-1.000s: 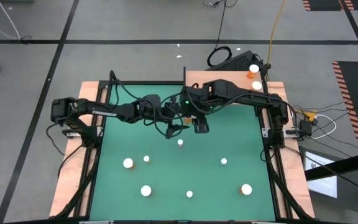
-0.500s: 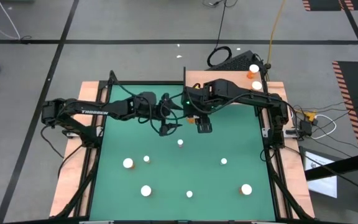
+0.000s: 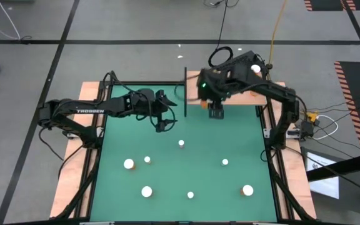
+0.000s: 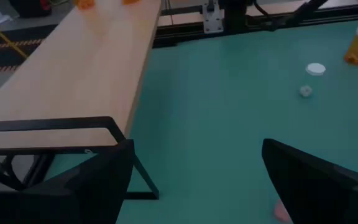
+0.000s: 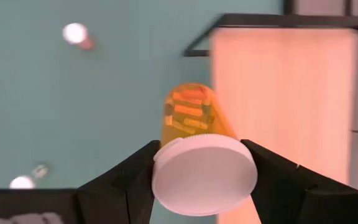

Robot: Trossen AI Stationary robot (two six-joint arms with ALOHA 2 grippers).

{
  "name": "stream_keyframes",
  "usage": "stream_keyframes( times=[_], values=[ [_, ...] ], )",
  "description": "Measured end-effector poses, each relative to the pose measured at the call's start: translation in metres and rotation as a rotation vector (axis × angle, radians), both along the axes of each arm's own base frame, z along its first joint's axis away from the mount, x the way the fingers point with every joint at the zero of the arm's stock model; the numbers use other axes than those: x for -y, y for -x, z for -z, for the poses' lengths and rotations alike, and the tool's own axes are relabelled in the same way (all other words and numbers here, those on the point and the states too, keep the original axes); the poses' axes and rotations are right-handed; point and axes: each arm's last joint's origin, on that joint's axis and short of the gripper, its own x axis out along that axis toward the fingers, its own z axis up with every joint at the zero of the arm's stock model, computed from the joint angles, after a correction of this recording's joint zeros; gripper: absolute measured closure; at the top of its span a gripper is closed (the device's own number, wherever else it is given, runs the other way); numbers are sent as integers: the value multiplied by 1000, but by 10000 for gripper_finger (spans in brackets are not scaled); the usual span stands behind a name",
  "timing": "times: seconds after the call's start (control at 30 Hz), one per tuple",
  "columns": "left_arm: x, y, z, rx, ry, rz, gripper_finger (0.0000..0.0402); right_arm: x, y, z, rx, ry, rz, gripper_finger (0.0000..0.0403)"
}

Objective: Pick and place medicine bottles onto shelf by color
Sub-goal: Put the orange pill bottle on the shelf

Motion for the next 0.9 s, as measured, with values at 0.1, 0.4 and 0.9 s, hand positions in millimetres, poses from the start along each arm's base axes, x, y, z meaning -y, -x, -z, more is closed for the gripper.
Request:
stream_keyframes(
  times=[0.1,0.4,0.9],
  values=[
    [0,0,1,-5,1,0,46,18,13,-7,17,13,43,195],
    [0,0,-1,8,-2,0,46,80,41,-7,-75,147,114,195],
    [5,-2,-1,11,0,18,46,140,69,41,-453,235,140,195]
  ],
)
